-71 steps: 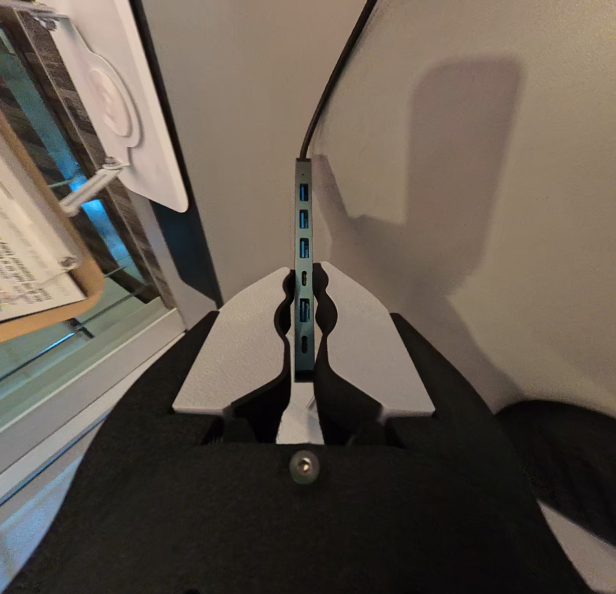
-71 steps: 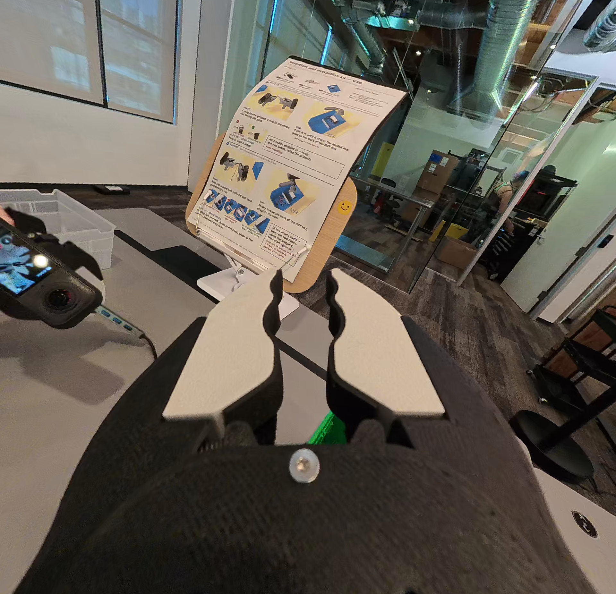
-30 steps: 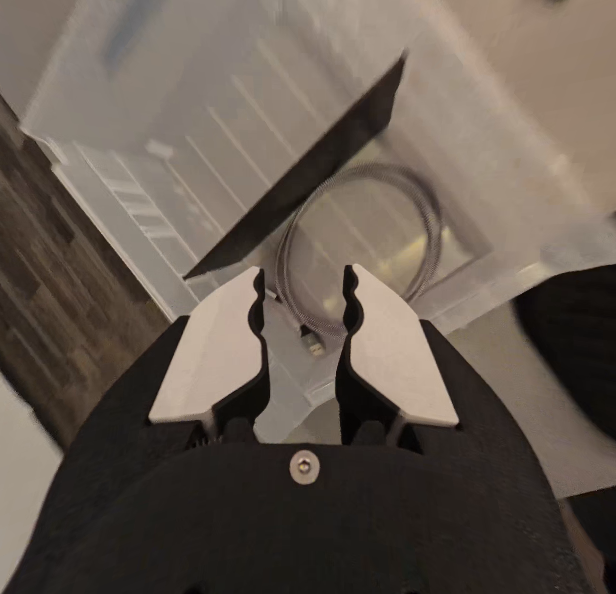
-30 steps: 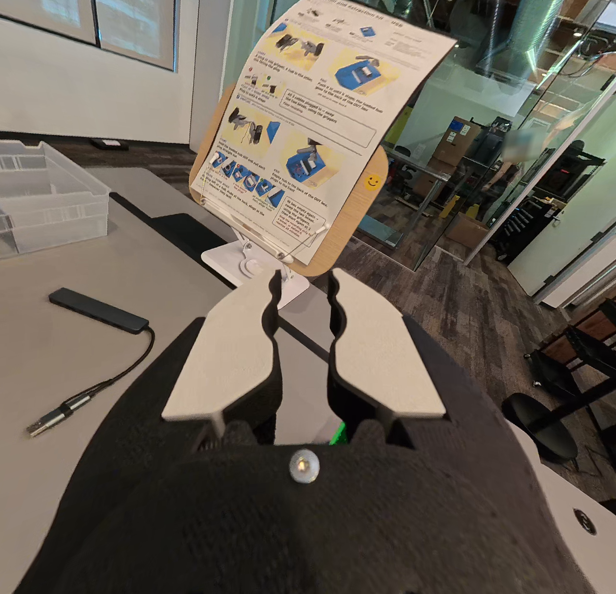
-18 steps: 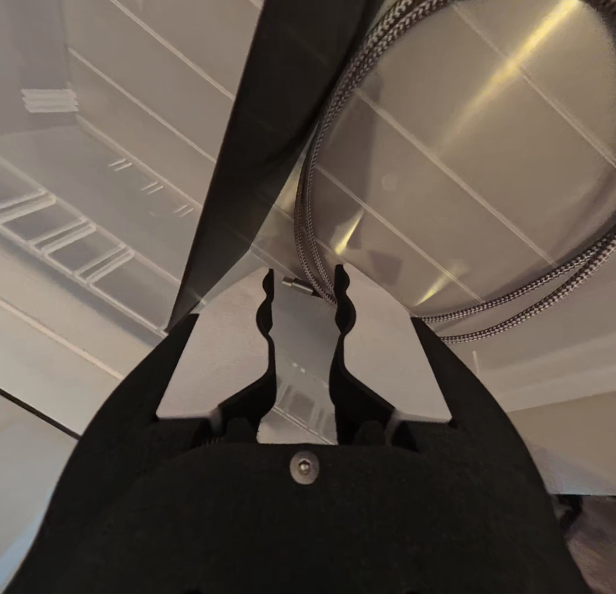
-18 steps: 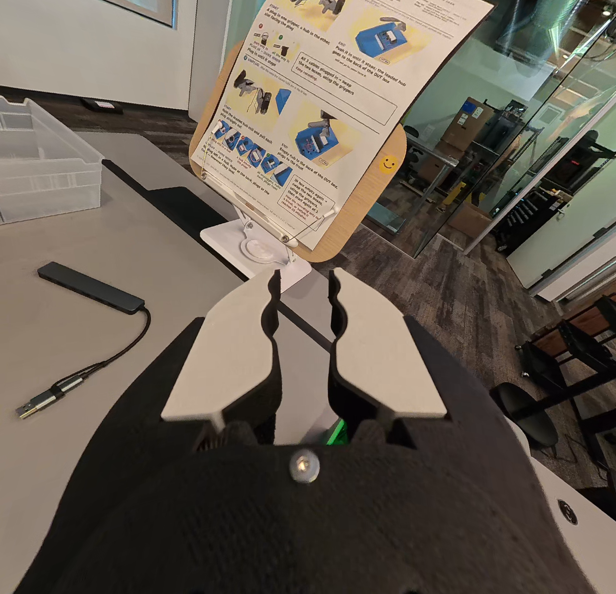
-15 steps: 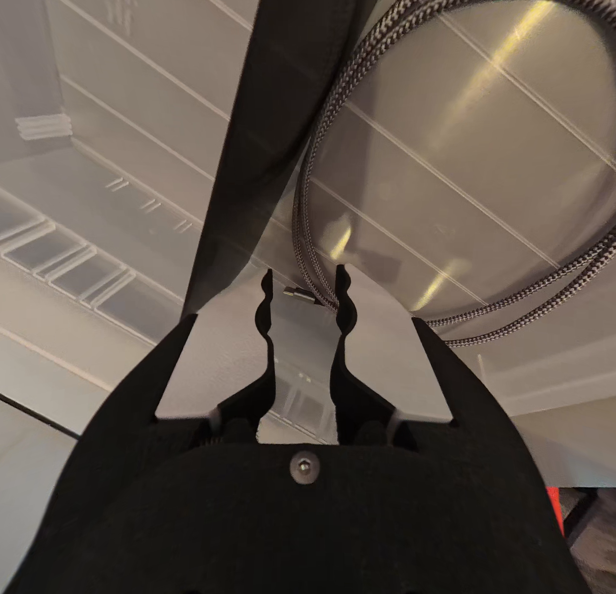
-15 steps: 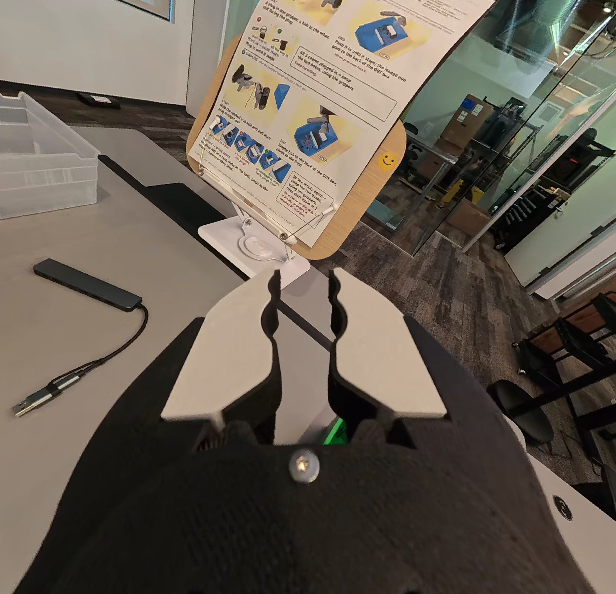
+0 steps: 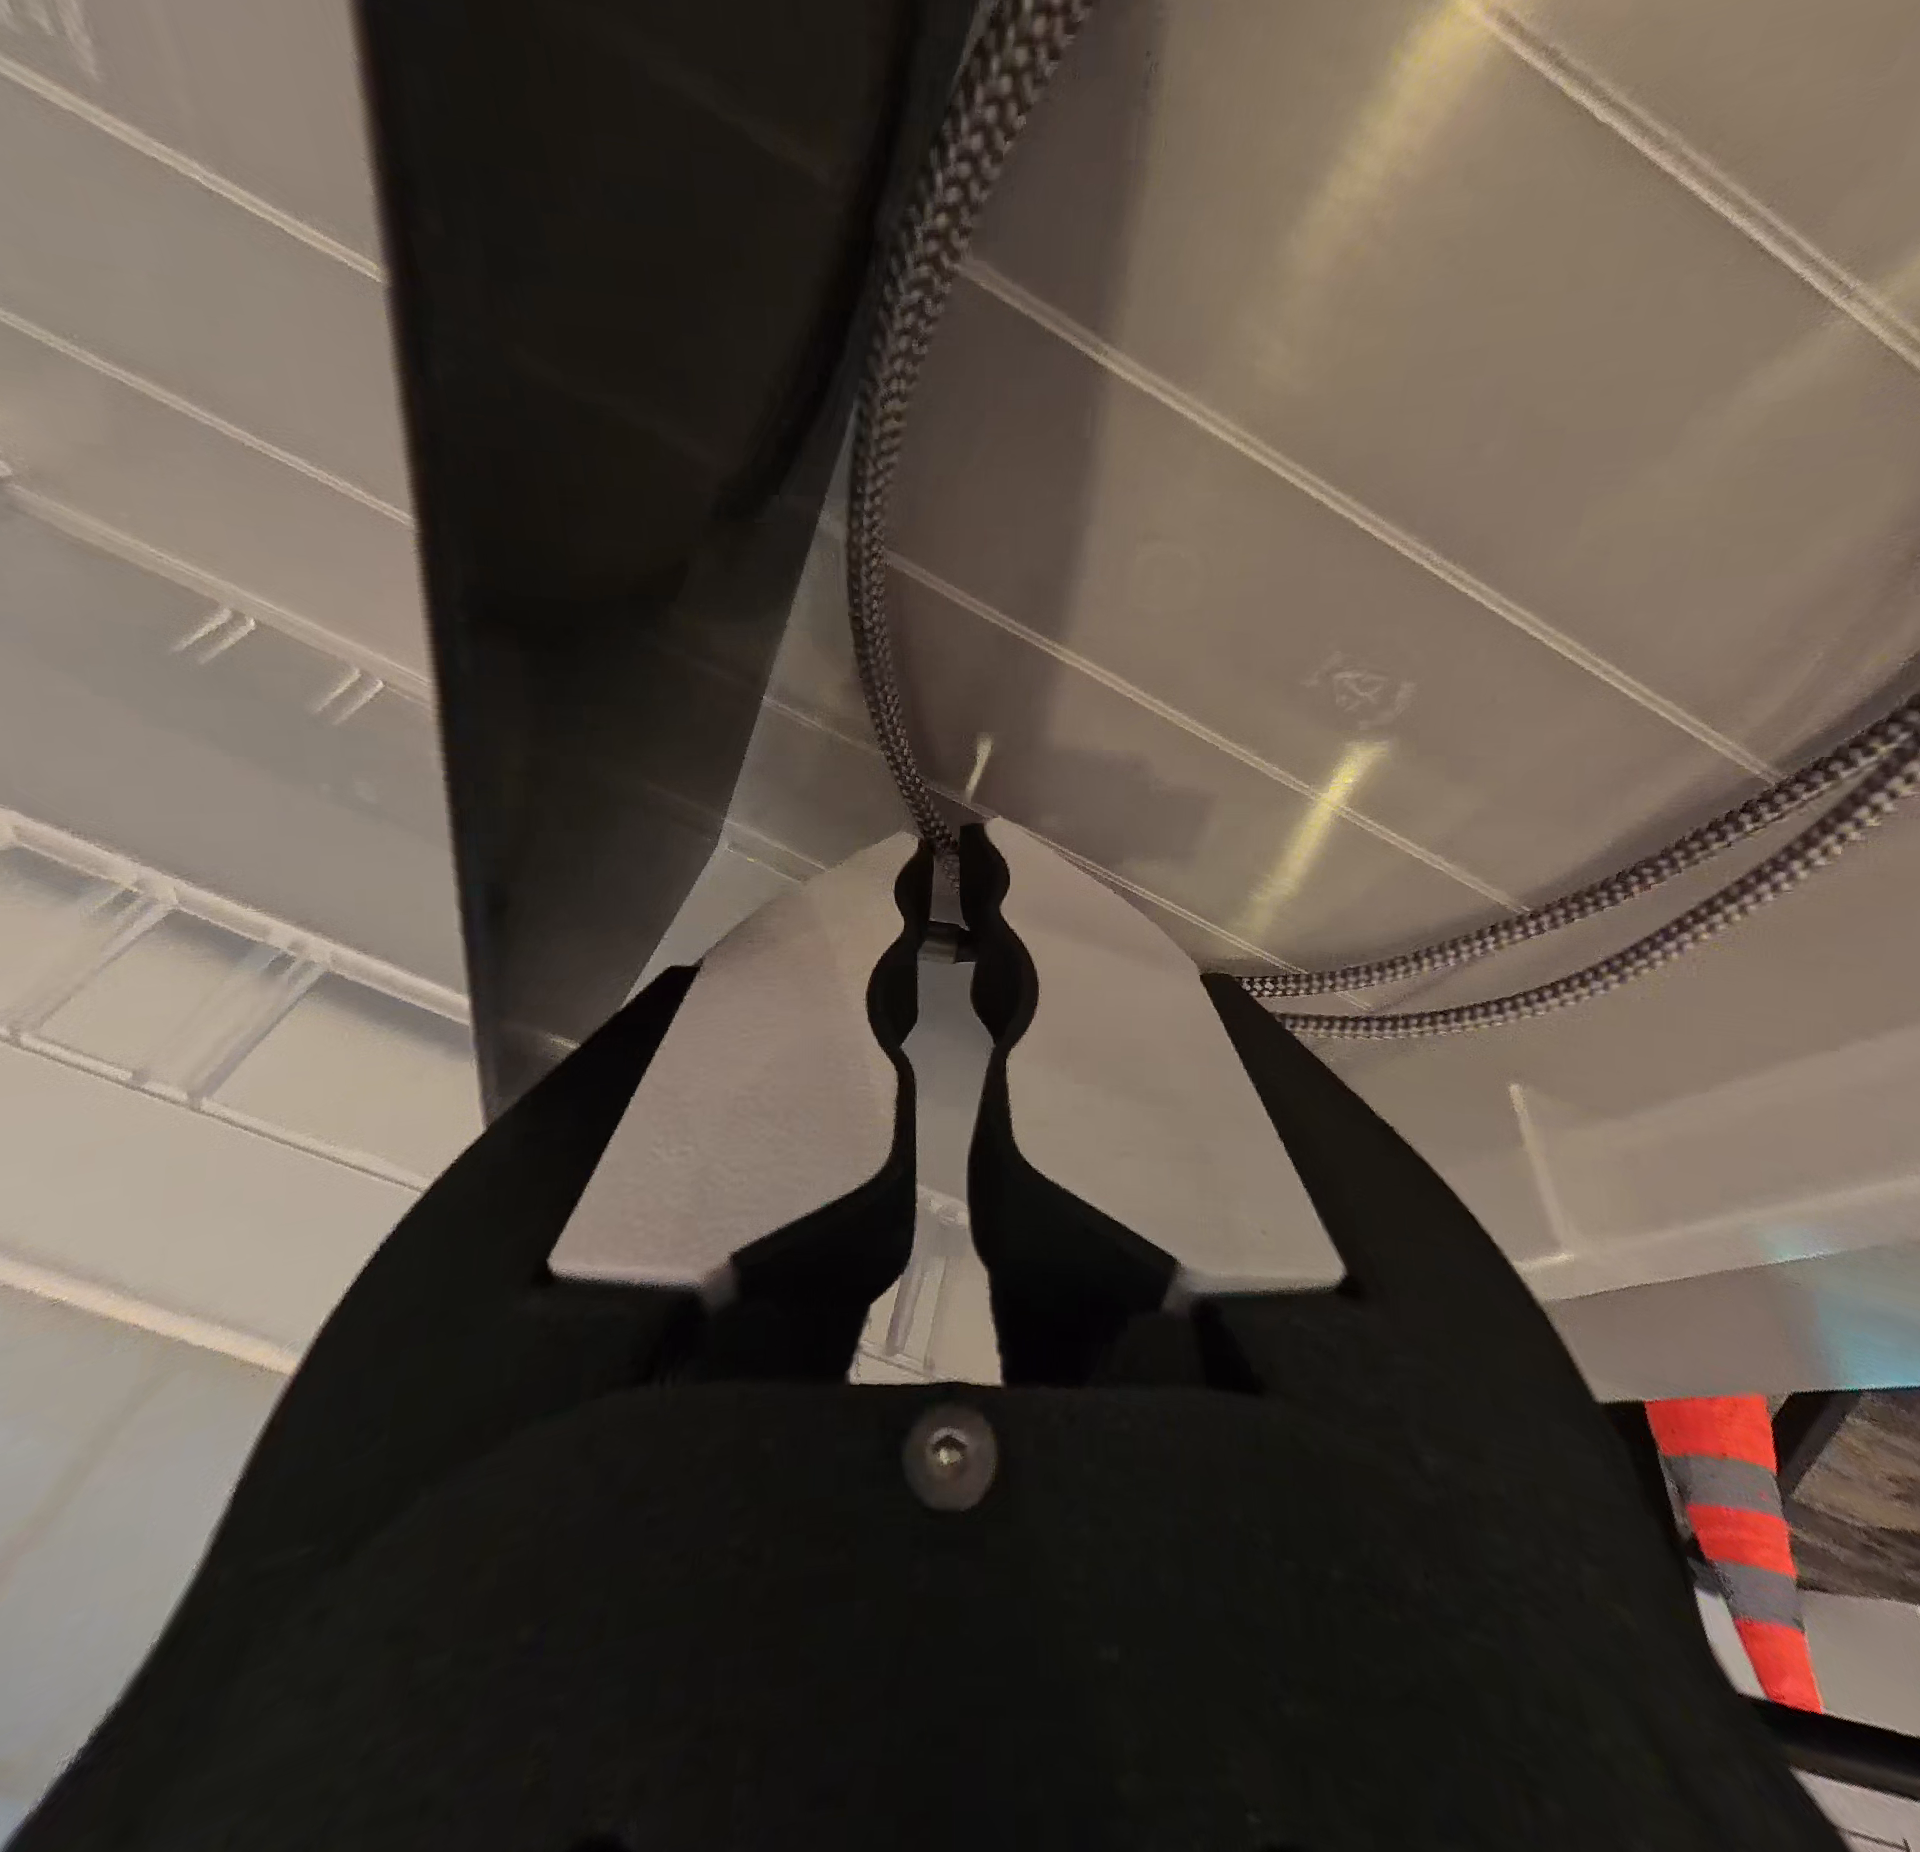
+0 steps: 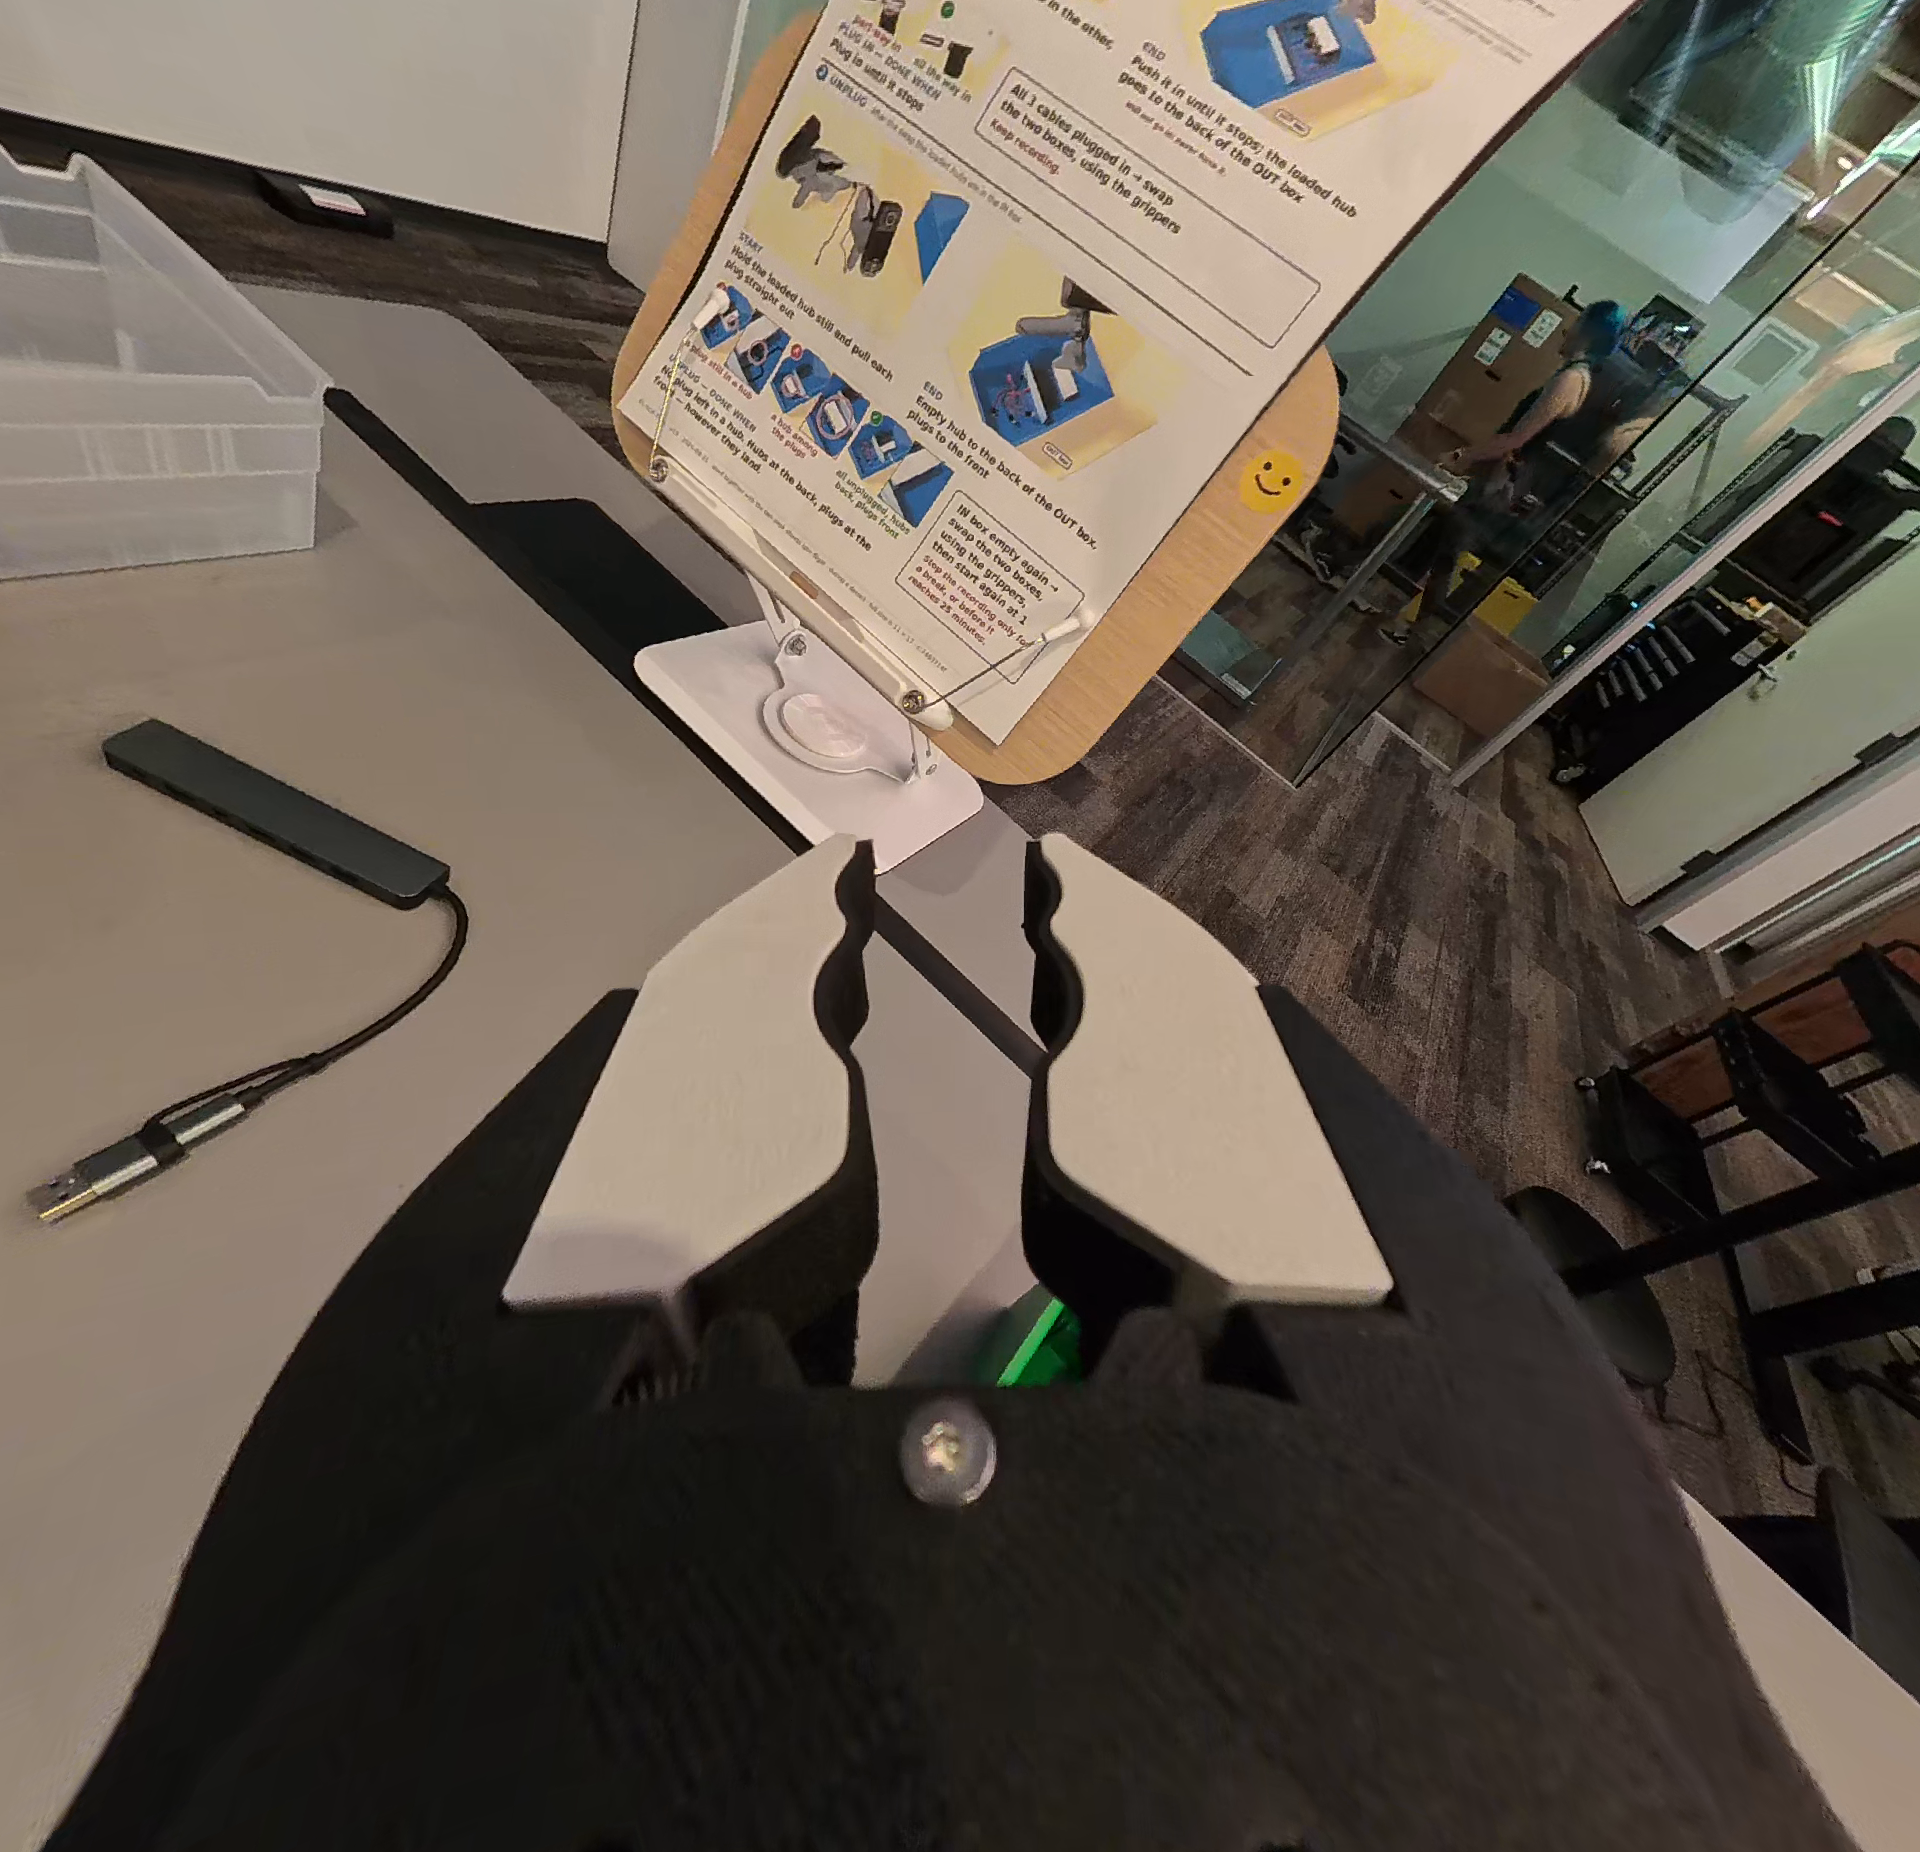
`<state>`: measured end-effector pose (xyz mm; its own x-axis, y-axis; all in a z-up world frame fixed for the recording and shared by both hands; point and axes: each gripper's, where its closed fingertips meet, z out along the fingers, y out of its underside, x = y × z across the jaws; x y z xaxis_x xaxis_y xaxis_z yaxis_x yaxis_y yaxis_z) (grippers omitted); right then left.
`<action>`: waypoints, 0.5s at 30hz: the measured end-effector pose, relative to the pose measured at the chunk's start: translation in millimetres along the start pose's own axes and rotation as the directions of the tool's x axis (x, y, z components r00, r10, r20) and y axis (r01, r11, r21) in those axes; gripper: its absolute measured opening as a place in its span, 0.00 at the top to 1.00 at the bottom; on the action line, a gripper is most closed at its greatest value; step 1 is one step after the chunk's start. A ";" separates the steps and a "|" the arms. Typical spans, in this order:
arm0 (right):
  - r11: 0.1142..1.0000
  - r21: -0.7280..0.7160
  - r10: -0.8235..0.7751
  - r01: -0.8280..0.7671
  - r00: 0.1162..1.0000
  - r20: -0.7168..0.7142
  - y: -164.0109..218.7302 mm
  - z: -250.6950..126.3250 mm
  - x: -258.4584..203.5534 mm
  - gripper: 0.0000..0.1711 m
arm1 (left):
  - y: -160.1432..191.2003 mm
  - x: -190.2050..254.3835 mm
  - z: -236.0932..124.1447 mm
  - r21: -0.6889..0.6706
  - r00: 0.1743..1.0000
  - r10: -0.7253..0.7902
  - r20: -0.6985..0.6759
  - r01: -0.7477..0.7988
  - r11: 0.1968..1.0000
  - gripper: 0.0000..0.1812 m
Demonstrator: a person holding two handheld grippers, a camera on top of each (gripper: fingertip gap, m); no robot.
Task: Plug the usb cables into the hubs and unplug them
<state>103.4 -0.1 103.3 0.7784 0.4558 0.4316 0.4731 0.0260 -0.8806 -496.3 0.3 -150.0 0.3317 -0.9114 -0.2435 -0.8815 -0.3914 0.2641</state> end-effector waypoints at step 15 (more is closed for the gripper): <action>0.999 0.038 -0.003 0.003 1.000 -0.006 -7.7 -8.4 2.7 0.84 | 21.4 -31.0 -123.3 -0.079 0.949 -0.005 0.316 0.032 0.996 0.99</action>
<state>105.4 -6.7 112.9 0.7796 0.4506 0.4351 0.4595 0.0607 -0.8861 -484.0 4.5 -21.7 0.2126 -0.8224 -0.5276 -0.8412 -0.4288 0.3295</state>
